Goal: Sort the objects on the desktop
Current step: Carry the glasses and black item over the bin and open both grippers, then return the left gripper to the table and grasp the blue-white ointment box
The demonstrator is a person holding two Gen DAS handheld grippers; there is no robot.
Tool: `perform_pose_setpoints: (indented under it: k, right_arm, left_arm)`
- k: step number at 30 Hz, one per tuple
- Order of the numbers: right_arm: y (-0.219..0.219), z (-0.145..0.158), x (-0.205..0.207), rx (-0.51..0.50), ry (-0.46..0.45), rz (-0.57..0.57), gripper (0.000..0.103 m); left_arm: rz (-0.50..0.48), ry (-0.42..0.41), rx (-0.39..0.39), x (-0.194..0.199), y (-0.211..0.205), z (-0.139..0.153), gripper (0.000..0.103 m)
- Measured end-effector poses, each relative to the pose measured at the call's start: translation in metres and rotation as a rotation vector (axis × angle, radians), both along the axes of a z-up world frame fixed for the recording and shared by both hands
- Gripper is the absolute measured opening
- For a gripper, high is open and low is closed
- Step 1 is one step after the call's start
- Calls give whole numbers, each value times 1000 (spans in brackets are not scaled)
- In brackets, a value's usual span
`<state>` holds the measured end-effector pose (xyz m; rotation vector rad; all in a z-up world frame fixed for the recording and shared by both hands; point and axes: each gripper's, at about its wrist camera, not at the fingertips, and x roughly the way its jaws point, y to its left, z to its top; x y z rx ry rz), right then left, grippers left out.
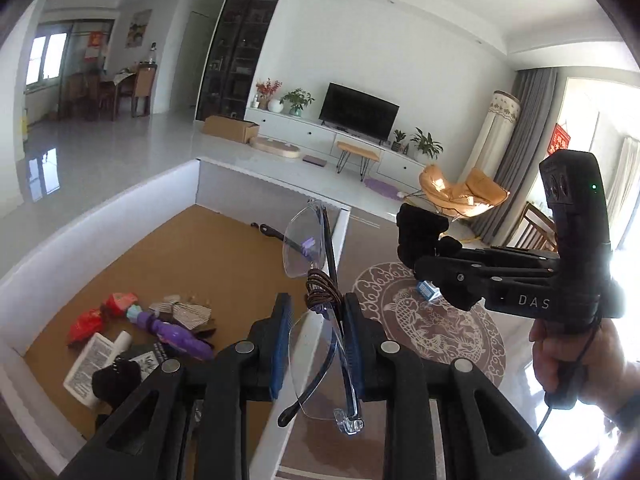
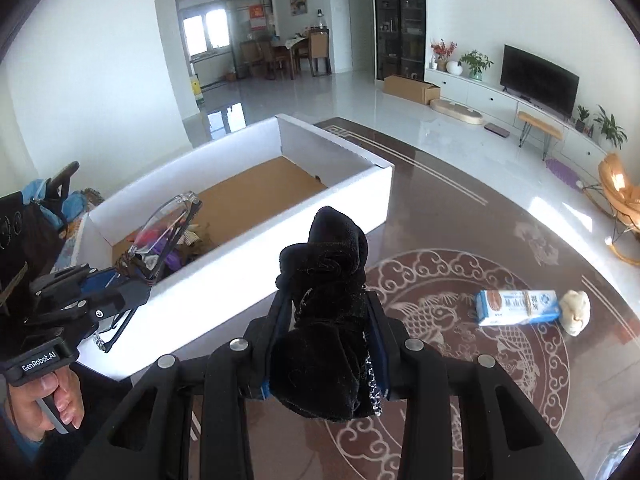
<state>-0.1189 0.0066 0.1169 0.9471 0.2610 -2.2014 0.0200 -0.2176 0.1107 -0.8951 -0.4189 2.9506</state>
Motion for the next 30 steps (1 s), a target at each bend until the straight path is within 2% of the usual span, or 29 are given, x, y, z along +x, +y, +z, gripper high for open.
perform_pose_setpoints:
  k: [4,8,9,11,12,13,14,15,16,19,20,21,23,27,30]
  right_arm:
    - [-95,1,8,-59,-42,145,37]
    - [-166,-33,27,-3,-143,250,37]
    - [-177,-44,30,24,-172,258,38]
    - [-192,-65,33,96,-226,246,43]
    - [-192,-72,36,107,-234,229,51]
    - [-188,-74,36,97,-231,217,58]
    - [-180,-74,37,72,-221,207,66]
    - [-171,-71,39,42,-206,198,73]
    - [-157,-66,40,11,-189,185,76]
    - [-100,-54,50,-74,-91,116,86]
    - [-75,-52,53,-88,-53,76,94]
    - [-53,-53,55,-93,-19,28,100]
    - [-2,-67,54,-72,13,-77,103]
    - [112,-112,50,60,-1,-317,103]
    - [196,-135,44,122,-61,-508,102]
  left_arm:
    - [147,-122,-19,-10,-79,-14,25]
    - [220,-301,-36,-27,-127,-53,26]
    - [225,-342,-25,-30,-134,-63,29]
    - [240,-415,-16,-34,-142,-80,41]
    - [250,-422,3,-33,-143,-82,44]
    - [261,-406,5,-31,-142,-81,56]
    - [270,-384,-10,-27,-138,-78,66]
    - [282,-361,-32,-23,-134,-75,83]
    - [290,-337,-55,-18,-128,-71,87]
    - [250,-285,-83,-5,-105,-64,87]
    - [228,-272,-88,-5,-92,-60,87]
    - [200,-257,-92,-4,-79,-55,87]
    - [127,-221,-100,0,-50,-48,87]
    - [-82,-153,-131,4,29,-30,87]
    - [-234,-145,-175,2,93,-33,90]
